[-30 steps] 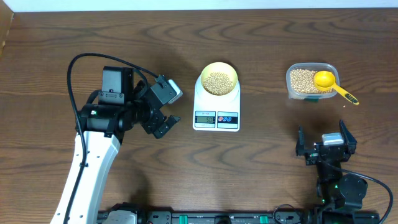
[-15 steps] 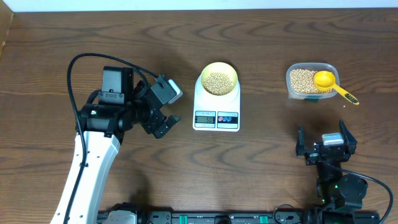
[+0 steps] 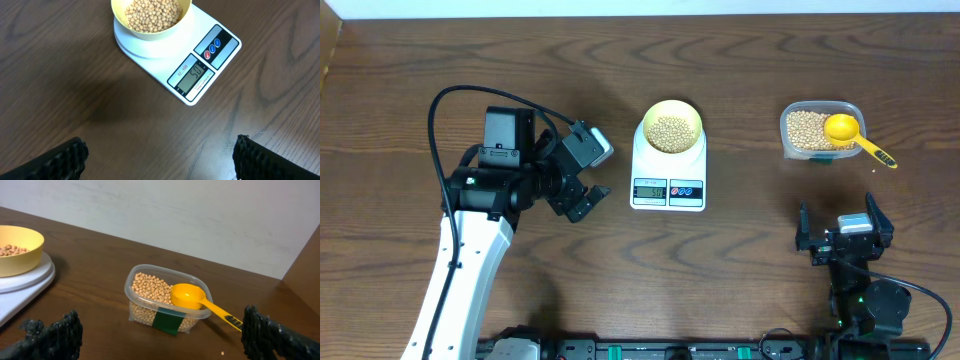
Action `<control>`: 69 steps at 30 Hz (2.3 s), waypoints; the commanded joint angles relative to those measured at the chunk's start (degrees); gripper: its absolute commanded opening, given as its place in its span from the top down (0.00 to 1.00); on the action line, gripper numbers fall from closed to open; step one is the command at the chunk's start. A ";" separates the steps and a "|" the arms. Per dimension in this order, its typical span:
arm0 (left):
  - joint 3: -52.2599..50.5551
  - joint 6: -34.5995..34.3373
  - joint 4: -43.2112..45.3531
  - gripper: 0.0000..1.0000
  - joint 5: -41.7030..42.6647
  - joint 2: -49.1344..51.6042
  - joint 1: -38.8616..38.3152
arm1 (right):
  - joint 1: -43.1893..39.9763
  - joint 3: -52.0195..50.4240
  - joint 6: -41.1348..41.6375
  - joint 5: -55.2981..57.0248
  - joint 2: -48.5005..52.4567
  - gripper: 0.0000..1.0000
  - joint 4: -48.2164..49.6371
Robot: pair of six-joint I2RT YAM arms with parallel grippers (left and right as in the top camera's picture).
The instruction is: Scoop item into bowl and weigh 50g on scale
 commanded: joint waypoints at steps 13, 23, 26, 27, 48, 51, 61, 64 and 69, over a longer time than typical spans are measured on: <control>-0.13 0.74 -0.17 0.05 0.09 -0.04 0.13 | 0.24 -0.07 0.76 -0.55 -0.35 0.01 -0.26; -0.15 0.76 -0.15 0.05 0.09 -0.11 0.13 | 0.24 -0.07 0.76 -0.57 -0.35 0.01 -0.26; -0.17 0.74 -0.15 0.05 0.09 -0.24 0.13 | 0.24 -0.07 0.76 -0.57 -0.35 0.01 -0.26; -0.17 0.74 -0.15 0.05 0.09 -0.42 0.13 | 0.24 -0.07 0.76 -0.57 -0.35 0.01 -0.26; -23.30 0.74 20.09 0.05 0.07 -27.23 0.13 | 0.24 -0.07 0.76 -0.57 -0.35 0.01 -0.26; -28.33 0.72 24.37 0.05 -0.59 -32.72 0.13 | 0.24 -0.07 0.76 -0.57 -0.35 0.01 -0.26; -43.93 -0.15 36.17 0.05 -1.05 -48.00 0.15 | 0.24 -0.07 0.76 -0.57 -0.35 0.01 -0.26; -46.77 -0.15 37.75 0.05 -2.12 -51.84 0.17 | 0.24 -0.07 0.76 -0.57 -0.35 0.01 -0.26; -48.96 -4.68 39.15 0.05 -2.25 -57.00 1.49 | 0.24 -0.07 0.76 -0.57 -0.35 0.01 -0.26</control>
